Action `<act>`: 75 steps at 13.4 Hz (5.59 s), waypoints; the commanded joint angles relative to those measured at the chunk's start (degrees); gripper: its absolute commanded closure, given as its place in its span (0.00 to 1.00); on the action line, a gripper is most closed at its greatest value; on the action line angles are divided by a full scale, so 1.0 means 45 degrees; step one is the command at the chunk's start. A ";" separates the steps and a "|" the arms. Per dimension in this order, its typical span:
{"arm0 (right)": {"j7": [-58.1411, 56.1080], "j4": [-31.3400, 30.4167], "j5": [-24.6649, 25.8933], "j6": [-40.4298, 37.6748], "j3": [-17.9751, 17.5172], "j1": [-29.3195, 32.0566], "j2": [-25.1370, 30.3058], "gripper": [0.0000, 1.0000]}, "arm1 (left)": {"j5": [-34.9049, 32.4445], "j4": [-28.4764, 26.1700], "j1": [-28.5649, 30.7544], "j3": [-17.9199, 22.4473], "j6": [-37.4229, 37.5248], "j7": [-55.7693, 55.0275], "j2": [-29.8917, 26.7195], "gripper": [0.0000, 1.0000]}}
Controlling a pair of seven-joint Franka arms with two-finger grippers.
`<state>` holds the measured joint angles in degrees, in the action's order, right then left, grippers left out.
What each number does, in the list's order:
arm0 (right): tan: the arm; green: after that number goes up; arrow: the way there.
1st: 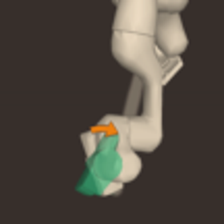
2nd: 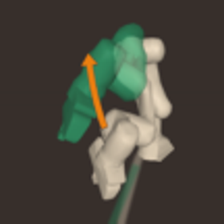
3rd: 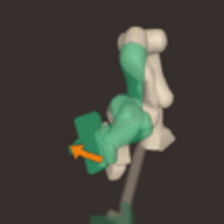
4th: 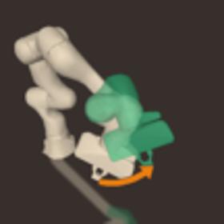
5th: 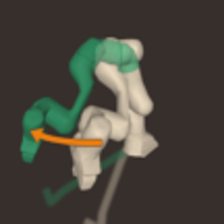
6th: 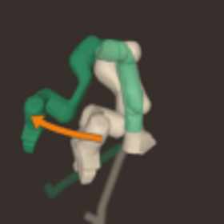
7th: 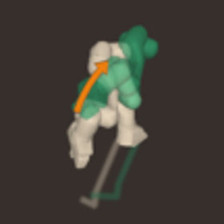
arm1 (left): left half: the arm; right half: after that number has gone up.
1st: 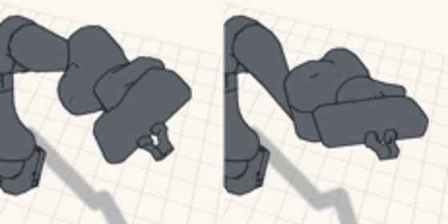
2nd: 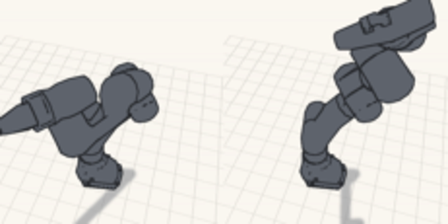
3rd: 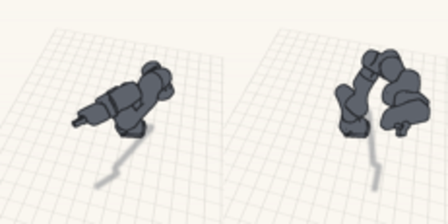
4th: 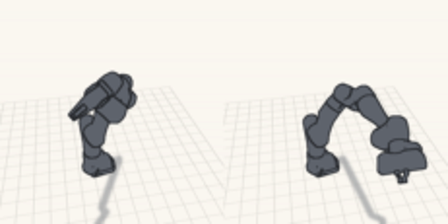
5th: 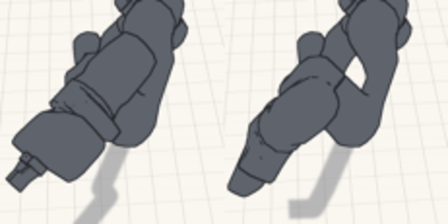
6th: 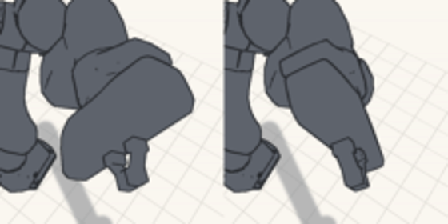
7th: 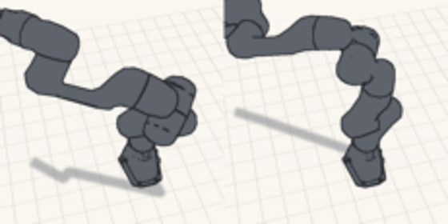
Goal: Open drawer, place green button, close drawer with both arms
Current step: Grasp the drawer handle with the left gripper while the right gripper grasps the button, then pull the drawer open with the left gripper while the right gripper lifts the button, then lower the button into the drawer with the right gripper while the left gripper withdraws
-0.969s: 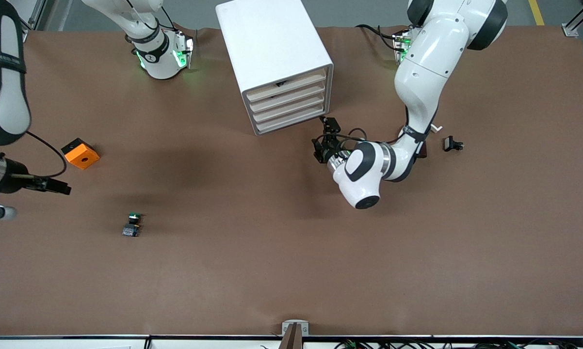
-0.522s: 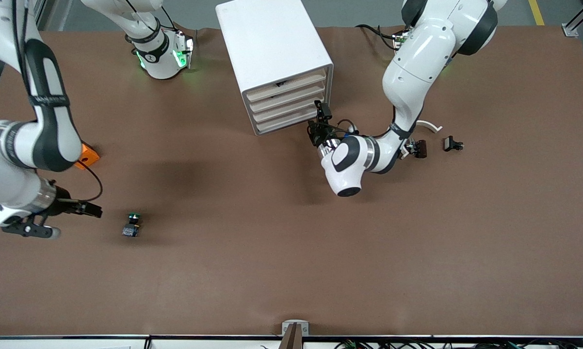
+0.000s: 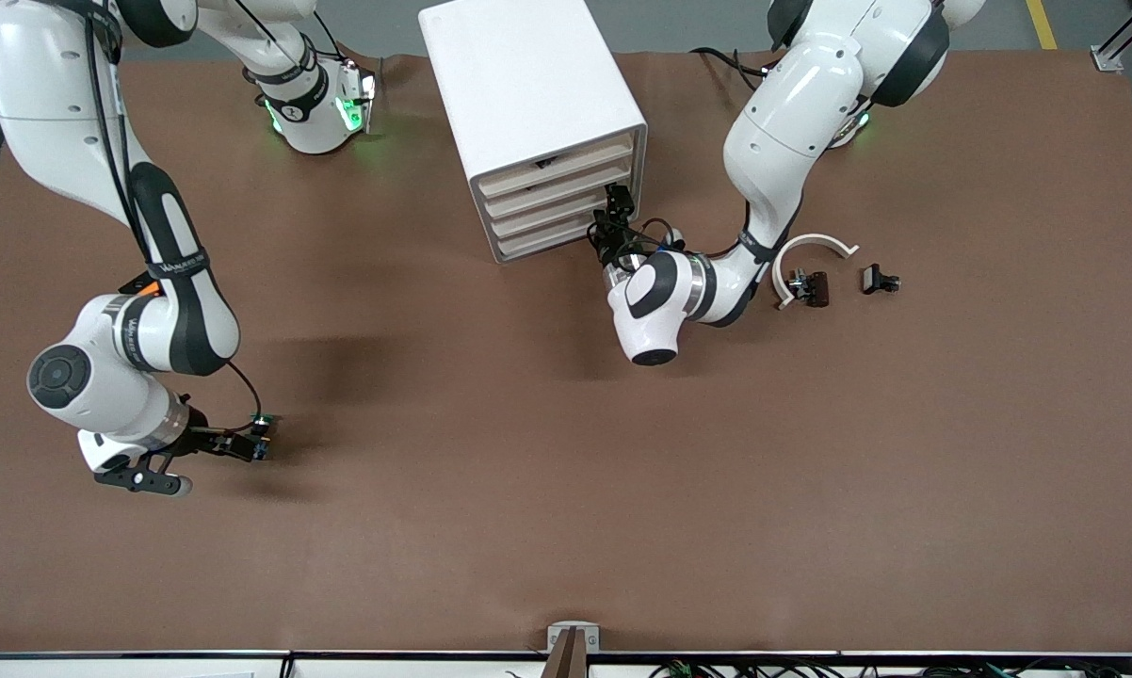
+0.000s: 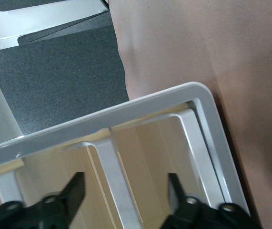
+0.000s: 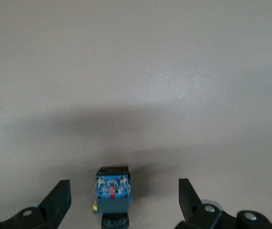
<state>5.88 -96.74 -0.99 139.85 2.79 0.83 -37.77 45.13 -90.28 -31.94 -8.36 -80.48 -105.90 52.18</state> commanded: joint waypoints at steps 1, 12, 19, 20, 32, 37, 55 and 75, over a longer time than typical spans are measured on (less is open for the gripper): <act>0.0139 0.0366 -0.0191 -0.0023 0.0025 -0.0087 -0.0258 0.00 | 0.0224 -0.0035 -0.0031 -0.0018 0.0189 -0.0236 -0.0093 0.58; 0.0627 -0.0807 -0.0445 0.0719 -0.0015 -0.0458 -0.0278 0.00 | 0.0457 0.0823 0.1507 -0.0057 0.0170 -0.0041 -0.0073 0.86; 0.0589 -0.0826 -0.0445 0.0758 0.0005 -0.0380 -0.0375 0.00 | 0.0771 0.2035 0.3424 0.0041 -0.0337 0.0387 0.0142 0.75; 0.0569 -0.0826 -0.0425 0.0758 0.0005 -0.0360 -0.0376 0.03 | 0.0771 0.2093 0.3445 0.0060 -0.0358 0.0485 0.0142 0.75; 0.2961 -0.0768 -0.0445 -0.1890 -0.0015 -0.1255 0.1317 1.00 | 0.0069 0.2599 0.4108 0.0119 -0.0670 0.4111 0.0083 0.00; 0.7280 -0.0690 -0.0445 -0.5447 -0.0034 -0.3383 0.4210 1.00 | -0.0750 0.3031 0.4500 0.0469 -0.1314 0.8835 -0.0014 0.00; 1.8846 -0.0670 -0.0425 -0.5514 -0.0015 -1.0180 0.4471 1.00 | -0.6318 0.2993 0.5456 0.2345 -0.5002 1.9255 -0.3940 0.00; 1.9788 -0.0553 -0.0269 -0.3422 -0.0015 -1.1962 0.2106 1.00 | -0.8543 0.2836 0.5868 0.2345 -0.6139 2.0467 -0.5132 0.00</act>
<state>94.19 -100.04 -2.36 123.78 2.33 -52.44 -26.96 8.75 -75.47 -4.95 2.13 -107.38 -13.56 30.94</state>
